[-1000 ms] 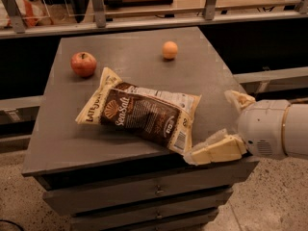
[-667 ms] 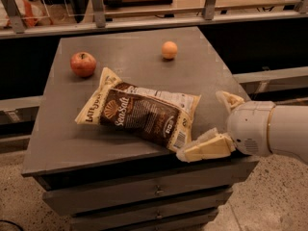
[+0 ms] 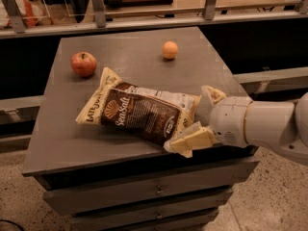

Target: Move brown chip bag near orange

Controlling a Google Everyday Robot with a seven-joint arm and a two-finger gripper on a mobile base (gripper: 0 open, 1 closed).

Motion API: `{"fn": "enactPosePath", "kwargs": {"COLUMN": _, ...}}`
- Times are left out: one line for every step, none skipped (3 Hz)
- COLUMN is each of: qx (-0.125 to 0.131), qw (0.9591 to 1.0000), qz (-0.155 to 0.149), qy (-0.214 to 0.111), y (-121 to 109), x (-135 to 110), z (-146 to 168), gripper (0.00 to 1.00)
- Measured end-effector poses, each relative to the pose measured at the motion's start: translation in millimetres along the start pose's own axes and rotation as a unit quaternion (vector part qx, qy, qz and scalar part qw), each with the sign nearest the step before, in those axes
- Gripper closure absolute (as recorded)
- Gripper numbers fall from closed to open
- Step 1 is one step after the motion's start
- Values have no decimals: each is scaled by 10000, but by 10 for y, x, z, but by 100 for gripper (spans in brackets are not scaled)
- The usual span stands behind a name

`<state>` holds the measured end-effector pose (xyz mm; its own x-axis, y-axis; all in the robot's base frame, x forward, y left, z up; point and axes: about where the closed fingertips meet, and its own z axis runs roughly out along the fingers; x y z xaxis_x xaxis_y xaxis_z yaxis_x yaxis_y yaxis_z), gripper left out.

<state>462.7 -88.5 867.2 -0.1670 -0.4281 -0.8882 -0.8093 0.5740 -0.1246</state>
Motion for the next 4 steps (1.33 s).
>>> {"fn": "enactPosePath", "kwargs": {"qx": -19, "qw": 9999, "qz": -72, "qy": -108, "y": -16, "x": -48, "z": 166, "gripper": 0}}
{"fn": "enactPosePath", "kwargs": {"qx": -97, "qw": 9997, "qz": -61, "qy": -206, "y": 20, "x": -83, "z": 274, "gripper": 0}}
{"fn": "enactPosePath", "kwargs": {"qx": -130, "qw": 9997, "qz": -59, "qy": -211, "y": 56, "x": -100, "z": 326, "gripper": 18}}
{"fn": "enactPosePath", "kwargs": {"qx": -172, "qw": 9997, "qz": -32, "qy": -177, "y": 104, "x": -107, "z": 353, "gripper": 41}}
